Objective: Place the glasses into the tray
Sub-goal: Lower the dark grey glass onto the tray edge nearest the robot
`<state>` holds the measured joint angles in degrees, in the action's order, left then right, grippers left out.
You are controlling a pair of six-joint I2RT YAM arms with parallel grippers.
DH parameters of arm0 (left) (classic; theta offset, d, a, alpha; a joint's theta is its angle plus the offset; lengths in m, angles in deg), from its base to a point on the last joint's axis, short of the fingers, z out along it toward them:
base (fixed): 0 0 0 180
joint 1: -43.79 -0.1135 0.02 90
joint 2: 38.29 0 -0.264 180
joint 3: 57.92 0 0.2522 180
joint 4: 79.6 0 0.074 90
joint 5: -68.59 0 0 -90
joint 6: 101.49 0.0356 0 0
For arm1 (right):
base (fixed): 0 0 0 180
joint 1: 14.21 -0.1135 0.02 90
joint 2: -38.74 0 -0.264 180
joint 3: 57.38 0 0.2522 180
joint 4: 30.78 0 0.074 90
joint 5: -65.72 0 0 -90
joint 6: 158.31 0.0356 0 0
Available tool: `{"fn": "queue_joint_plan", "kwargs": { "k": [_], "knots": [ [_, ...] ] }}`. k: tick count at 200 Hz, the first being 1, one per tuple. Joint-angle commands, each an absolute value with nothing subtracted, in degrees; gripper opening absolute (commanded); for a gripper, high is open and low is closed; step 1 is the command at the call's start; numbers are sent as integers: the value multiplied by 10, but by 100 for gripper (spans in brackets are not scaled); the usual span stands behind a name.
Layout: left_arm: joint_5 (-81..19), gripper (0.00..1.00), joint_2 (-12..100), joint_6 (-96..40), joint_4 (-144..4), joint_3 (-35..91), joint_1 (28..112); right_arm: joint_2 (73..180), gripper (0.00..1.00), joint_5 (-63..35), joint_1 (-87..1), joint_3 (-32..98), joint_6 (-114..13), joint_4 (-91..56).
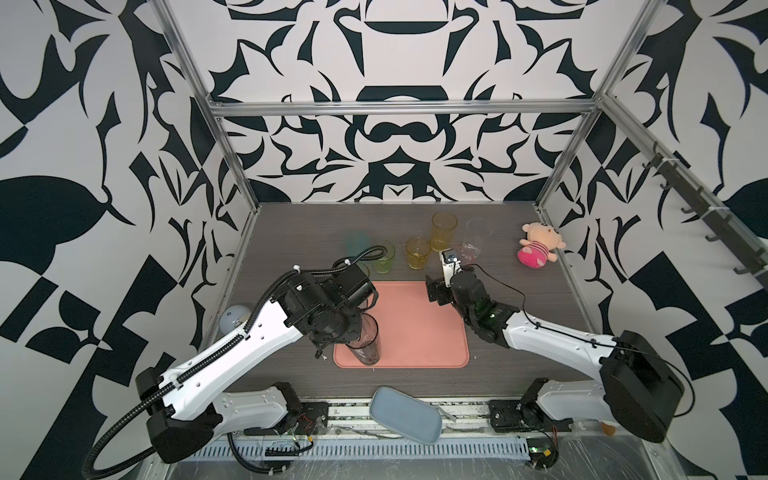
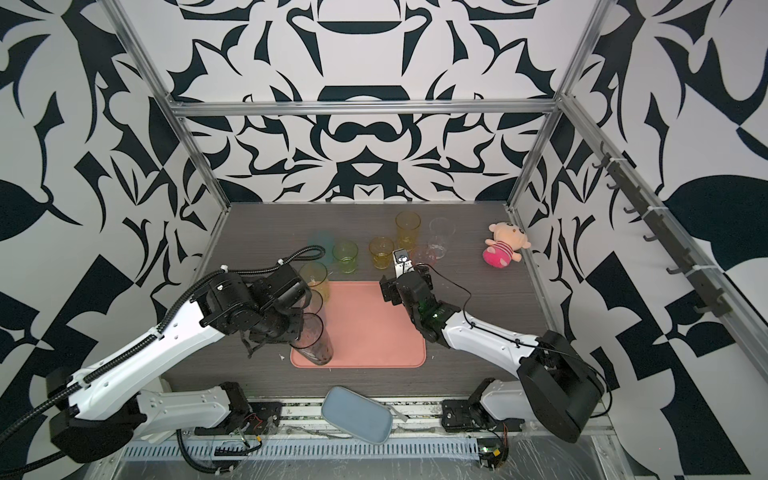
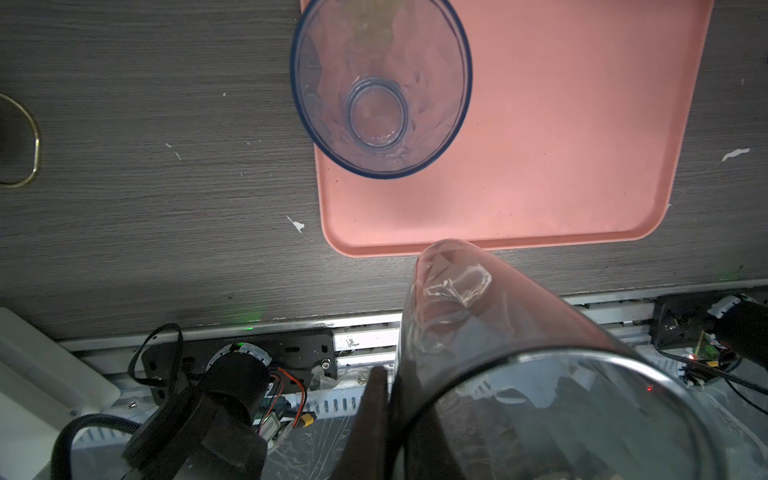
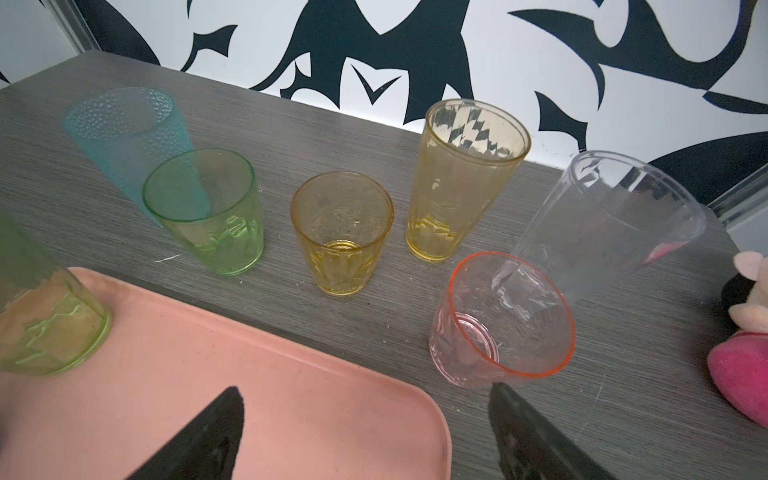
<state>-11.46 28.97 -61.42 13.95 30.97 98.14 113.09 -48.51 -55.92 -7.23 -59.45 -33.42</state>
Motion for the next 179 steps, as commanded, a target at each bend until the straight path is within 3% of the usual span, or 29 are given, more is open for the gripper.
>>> {"fn": "queue_joint_plan", "kwargs": {
  "k": [1,179],
  "knots": [
    [-98,0,273,-634,173,299,983,1129,95,-491,-561,-49,-589,-336],
    [-31,0,269,-719,95,172,983,1138,94,-492,-562,-44,-588,-330]
  ]
}}
